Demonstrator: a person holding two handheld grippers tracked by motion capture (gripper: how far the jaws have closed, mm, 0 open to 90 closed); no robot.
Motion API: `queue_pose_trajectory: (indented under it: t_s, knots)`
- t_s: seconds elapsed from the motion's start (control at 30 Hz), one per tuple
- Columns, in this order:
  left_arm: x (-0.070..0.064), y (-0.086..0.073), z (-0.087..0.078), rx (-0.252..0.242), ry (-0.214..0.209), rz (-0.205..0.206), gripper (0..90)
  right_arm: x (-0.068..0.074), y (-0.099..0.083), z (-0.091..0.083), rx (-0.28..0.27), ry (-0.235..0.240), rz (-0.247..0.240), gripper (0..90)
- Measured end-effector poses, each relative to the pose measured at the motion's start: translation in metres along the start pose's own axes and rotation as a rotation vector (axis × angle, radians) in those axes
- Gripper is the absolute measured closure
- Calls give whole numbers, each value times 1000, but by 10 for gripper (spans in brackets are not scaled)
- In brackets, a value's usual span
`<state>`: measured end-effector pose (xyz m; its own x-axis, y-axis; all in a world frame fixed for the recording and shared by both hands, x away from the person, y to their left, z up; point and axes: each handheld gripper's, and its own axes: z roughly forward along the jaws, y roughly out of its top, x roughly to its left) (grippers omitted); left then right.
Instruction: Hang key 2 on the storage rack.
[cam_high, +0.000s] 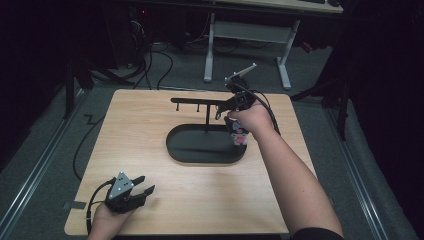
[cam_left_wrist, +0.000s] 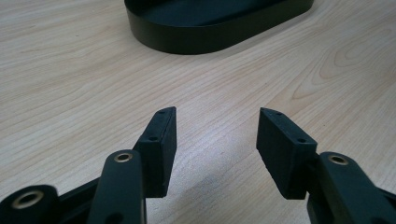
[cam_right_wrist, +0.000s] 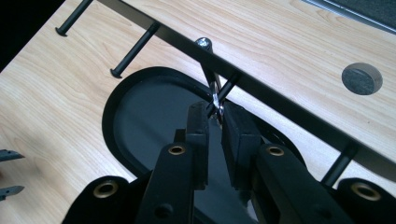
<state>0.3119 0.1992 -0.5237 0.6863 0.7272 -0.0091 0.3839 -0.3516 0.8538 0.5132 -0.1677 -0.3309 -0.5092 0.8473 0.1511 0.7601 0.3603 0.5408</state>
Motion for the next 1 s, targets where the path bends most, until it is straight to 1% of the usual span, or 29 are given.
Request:
queue_pose_trajectory:
  t_s: [0.23,0.3,0.37,0.5,0.6,0.67,0.73,0.83,0.9,1.0]
  knots:
    - [-1,0,2,9,-8,9,483,6,-10,-7,-3,19,0,790]
    - [-2,0,2,12,-11,11,482,7,-14,-9,-7,20,0,767]
    - [-3,0,3,14,-12,14,480,8,-18,-11,-11,22,-2,723]
    - [-4,1,4,20,-19,19,473,10,-27,-13,-9,27,-11,664]
    - [-5,1,5,29,-24,23,470,12,-35,-13,-24,26,-9,600]
    - [-5,1,6,27,-24,23,471,14,-43,-12,-35,31,-13,565]
    - [-6,0,7,28,-24,22,471,15,-50,-11,-38,13,-37,538]
    - [-6,0,7,29,-25,24,471,17,-61,-8,-48,28,-24,516]
    - [-6,0,7,33,-28,23,470,18,-68,-6,-47,23,-33,500]
    - [-6,0,7,29,-28,20,469,18,-77,-3,-59,26,-26,474]
